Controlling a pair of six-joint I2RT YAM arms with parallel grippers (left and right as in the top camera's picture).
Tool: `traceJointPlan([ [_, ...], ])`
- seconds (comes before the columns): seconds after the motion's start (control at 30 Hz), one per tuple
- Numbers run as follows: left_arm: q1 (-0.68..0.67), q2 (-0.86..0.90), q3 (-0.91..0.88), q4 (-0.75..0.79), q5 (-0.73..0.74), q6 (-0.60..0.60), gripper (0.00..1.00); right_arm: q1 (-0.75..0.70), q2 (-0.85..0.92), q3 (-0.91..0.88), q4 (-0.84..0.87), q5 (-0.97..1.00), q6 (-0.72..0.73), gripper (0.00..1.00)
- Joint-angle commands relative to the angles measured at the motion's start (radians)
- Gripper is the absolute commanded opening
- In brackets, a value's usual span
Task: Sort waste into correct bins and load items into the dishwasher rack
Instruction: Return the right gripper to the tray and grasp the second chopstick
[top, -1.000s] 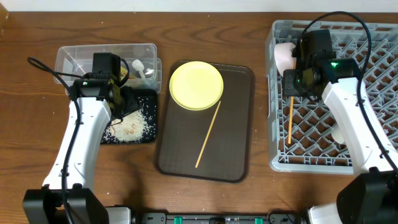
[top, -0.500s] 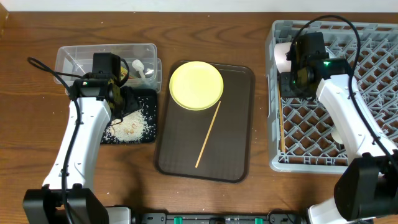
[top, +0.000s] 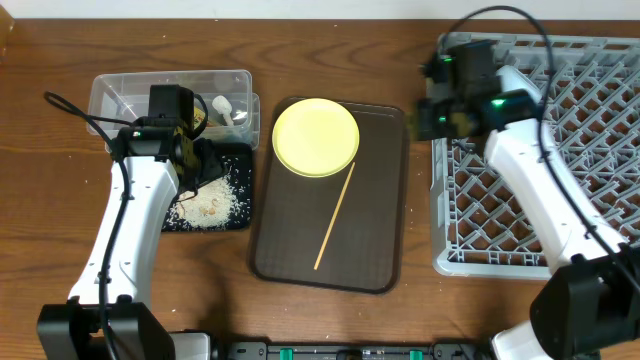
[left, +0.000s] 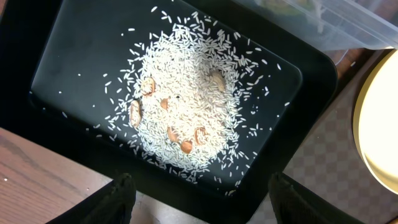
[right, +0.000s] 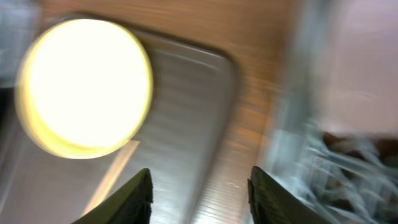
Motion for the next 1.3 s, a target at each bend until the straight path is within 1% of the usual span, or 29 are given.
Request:
traceJointPlan([
  [0.0, 0.004, -0.004, -0.001, -0.003, -0.019, -0.003, 0.72, 0.101, 0.014, 0.019, 0.024, -0.075, 0.038, 0.52],
  [0.2, 0.004, -0.004, -0.001, -0.003, -0.019, -0.003, 0.72, 0.270, 0.095, 0.018, -0.002, 0.038, 0.174, 0.53],
  [0.3, 0.004, -0.004, -0.001, -0.003, -0.019, -0.002, 0.72, 0.325, 0.163, 0.018, -0.022, 0.054, 0.232, 0.53],
  [0.47, 0.004, -0.004, -0.001, -0.003, -0.019, -0.002, 0.72, 0.381, 0.278, 0.018, -0.029, 0.053, 0.278, 0.53],
  [0.57, 0.004, -0.004, -0.001, -0.003, -0.019, -0.002, 0.72, 0.394, 0.328, 0.018, -0.037, 0.053, 0.280, 0.53],
  [0.73, 0.004, -0.004, -0.001, -0.003, -0.019, -0.002, 0.72, 0.395, 0.380, 0.018, -0.072, 0.057, 0.298, 0.48],
  [0.9, 0.004, -0.004, -0.001, -0.003, -0.019, -0.003, 0.72, 0.390, 0.412, 0.018, -0.094, 0.066, 0.299, 0.35],
  [1.0, 0.004, -0.004, -0.001, -0.003, -0.019, -0.003, 0.72, 0.372, 0.413, 0.018, -0.123, 0.125, 0.321, 0.24],
  [1.03, 0.004, -0.004, -0.001, -0.003, -0.019, -0.002, 0.72, 0.365, 0.412, 0.019, -0.126, 0.134, 0.321, 0.21],
  [1.17, 0.004, -0.004, -0.001, -0.003, -0.019, -0.002, 0.72, 0.323, 0.412, 0.021, -0.127, 0.140, 0.320, 0.03],
  [1.27, 0.004, -0.004, -0.001, -0.003, -0.019, -0.003, 0.72, 0.285, 0.401, 0.025, -0.139, 0.139, 0.312, 0.02],
])
